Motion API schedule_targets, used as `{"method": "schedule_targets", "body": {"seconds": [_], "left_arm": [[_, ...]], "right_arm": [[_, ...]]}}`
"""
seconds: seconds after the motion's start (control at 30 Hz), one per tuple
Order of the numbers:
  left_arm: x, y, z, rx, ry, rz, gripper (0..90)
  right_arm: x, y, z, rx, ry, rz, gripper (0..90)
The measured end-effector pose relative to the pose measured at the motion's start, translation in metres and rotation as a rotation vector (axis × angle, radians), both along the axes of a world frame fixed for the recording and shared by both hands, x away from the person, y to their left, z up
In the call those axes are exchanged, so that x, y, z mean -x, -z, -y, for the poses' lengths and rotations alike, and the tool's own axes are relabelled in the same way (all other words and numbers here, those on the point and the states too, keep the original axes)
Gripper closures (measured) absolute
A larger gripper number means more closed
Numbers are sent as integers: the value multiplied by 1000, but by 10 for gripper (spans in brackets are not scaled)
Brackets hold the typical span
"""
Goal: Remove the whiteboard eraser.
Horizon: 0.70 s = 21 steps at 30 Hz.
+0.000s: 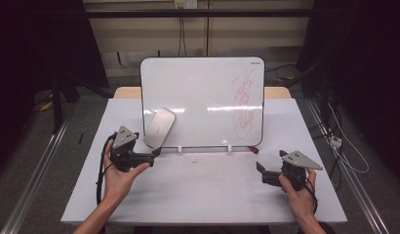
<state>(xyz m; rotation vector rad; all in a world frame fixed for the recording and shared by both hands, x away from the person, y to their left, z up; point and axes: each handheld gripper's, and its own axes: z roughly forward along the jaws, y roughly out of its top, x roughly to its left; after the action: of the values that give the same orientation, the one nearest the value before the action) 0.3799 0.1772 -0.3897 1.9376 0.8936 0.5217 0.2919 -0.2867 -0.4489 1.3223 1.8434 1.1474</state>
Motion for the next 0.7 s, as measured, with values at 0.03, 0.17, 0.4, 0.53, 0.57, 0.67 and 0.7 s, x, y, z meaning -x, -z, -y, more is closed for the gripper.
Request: {"method": "schedule_targets", "body": {"seconds": [0.03, 0.17, 0.4, 0.53, 0.57, 0.67, 0.7], "left_arm": [[-2, -1, 2, -5, -1, 1, 57], [-10, -9, 12, -47, 4, 30, 50], [-29, -18, 28, -135, 9, 54, 54], [-38, -21, 35, -164, -12, 61, 64], [-41, -20, 37, -174, -14, 61, 65], [-46, -16, 42, -185, -19, 55, 70], [-46, -14, 44, -187, -18, 49, 72]], "right_arm": [[0, 0, 0, -1, 0, -1, 56], [0, 0, -1, 2, -1, 2, 56], [0, 0, -1, 4, -7, -3, 56], [0, 1, -1, 5, -11, -2, 56], [0, 1, -1, 5, -12, -3, 56], [-1, 1, -1, 2, -13, -4, 56], [0, 1, -1, 2, -12, -3, 56]]}}
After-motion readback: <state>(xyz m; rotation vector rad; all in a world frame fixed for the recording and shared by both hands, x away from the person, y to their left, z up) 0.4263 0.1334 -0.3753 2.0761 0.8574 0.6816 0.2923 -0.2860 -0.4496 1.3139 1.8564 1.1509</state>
